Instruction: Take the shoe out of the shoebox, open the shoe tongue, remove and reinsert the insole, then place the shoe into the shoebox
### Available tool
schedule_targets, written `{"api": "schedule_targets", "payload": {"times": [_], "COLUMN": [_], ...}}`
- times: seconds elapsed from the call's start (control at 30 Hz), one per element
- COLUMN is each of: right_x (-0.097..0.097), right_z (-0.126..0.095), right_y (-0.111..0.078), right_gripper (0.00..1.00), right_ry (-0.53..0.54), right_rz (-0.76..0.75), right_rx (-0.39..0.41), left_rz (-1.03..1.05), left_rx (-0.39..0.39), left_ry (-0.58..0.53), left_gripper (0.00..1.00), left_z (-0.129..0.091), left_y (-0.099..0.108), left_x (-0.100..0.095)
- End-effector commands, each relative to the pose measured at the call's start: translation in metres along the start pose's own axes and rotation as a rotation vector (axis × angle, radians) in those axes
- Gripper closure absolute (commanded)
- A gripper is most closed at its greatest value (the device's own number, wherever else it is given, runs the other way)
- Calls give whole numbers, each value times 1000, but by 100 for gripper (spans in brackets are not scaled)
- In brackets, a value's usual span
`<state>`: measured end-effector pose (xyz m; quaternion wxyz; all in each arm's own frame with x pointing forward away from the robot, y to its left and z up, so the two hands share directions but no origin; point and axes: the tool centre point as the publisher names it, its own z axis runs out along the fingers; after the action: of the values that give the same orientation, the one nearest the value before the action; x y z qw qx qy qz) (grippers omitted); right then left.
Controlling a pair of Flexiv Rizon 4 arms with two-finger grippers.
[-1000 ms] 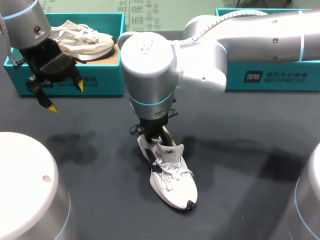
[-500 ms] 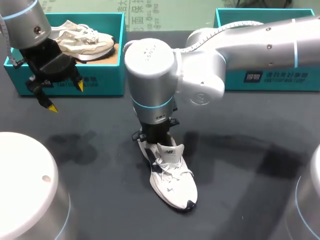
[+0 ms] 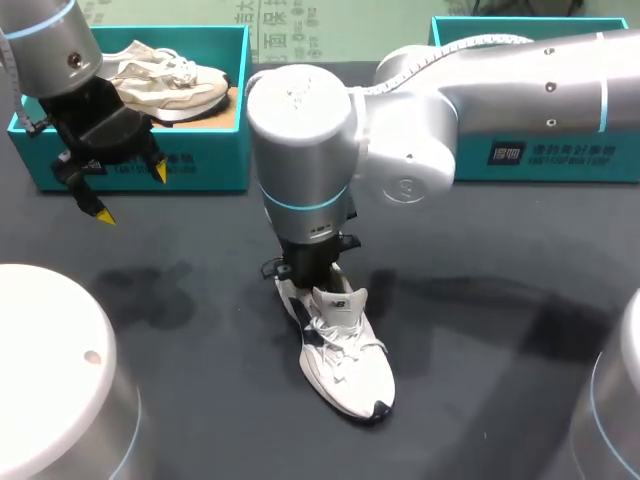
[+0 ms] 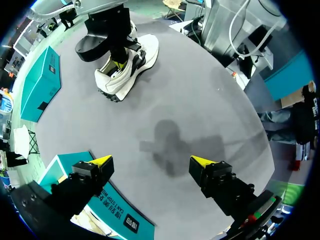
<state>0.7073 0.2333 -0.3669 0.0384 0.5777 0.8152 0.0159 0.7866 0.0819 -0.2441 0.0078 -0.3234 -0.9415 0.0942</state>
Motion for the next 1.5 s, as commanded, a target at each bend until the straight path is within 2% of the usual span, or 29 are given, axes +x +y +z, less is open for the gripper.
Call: {"api": "schedule_targets", "payload": {"times": [0.03, 0.07, 0.1, 0.43, 0.53, 0.57, 0.93, 1.23, 1.5], "right_x": [-9, -10, -11, -15, -12, -12, -14, -12, -10], "right_z": [-1, 1, 1, 0, 0, 0, -6, -16, -20], "right_y": [2, 1, -1, -8, -10, -11, -30, -35, -32], "right_gripper": [96, 81, 75, 51, 4, 0, 0, 0, 0], "right_ry": [32, 33, 38, 54, 56, 59, 70, 54, 27], "right_rz": [-1, 4, 10, 2, -4, -6, 30, 36, 28], "right_rx": [30, 36, 43, 77, 83, 86, 108, 111, 98], "left_rz": [0, 0, 0, 0, 0, 0, 0, 0, 0], "left_rx": [-3, -3, -3, -3, -3, -3, -3, -3, -3], "left_ry": [-1, -1, -1, -1, -1, -1, -1, -1, -1], "left_gripper": [0, 0, 0, 0, 0, 0, 0, 0, 0], "left_z": [0, 0, 0, 0, 0, 0, 0, 0, 0], "left_y": [0, 0, 0, 0, 0, 0, 0, 0, 0], "left_x": [1, 1, 1, 1, 1, 1, 1, 1, 1]}}
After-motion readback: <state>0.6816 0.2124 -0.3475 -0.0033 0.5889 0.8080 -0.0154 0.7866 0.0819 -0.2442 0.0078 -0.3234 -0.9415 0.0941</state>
